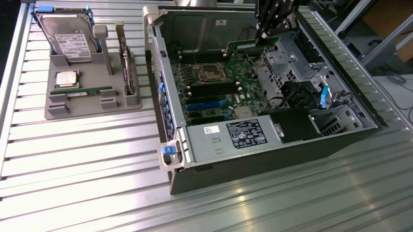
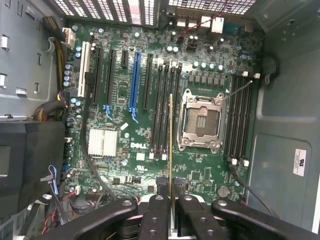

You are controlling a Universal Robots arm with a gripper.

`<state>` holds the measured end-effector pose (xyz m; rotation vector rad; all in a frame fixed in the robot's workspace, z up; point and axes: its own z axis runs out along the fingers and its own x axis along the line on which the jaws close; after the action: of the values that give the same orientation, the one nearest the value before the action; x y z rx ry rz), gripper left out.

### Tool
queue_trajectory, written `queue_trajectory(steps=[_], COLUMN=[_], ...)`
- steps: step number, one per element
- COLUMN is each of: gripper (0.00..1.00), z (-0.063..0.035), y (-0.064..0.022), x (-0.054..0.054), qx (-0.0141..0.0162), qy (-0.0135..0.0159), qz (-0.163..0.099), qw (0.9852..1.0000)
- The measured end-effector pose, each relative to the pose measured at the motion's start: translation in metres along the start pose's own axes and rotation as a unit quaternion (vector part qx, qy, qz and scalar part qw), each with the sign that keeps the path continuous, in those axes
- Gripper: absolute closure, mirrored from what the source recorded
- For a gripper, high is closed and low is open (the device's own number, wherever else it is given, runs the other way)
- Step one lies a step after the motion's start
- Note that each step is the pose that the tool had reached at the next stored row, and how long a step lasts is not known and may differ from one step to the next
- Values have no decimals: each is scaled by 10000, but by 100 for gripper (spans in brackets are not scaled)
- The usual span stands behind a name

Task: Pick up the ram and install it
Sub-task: 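Insert the ram into the slot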

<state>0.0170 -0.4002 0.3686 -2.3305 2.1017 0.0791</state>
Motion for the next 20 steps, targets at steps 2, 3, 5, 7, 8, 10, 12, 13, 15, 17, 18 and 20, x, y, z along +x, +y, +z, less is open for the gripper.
queue_trajectory(steps=[2,3,5,7,8,10,12,13,15,17,18,20], gripper=[86,86,86,86,86,86,86,86,86,86,86,86], z=[14,19,37,48,51,62,69,71,78,83,88,93], y=[0,0,-1,-1,-2,-2,-2,-2,-2,-3,-3,-3], x=[1,1,2,2,2,2,3,3,3,3,4,4], qx=[0,0,0,0,0,0,0,0,0,0,0,0], qy=[0,0,0,1,1,1,1,1,1,1,1,1], qz=[0,0,0,0,0,0,0,0,0,0,0,0], qw=[10000,10000,10000,10000,10000,10000,10000,10000,10000,10000,10000,10000])
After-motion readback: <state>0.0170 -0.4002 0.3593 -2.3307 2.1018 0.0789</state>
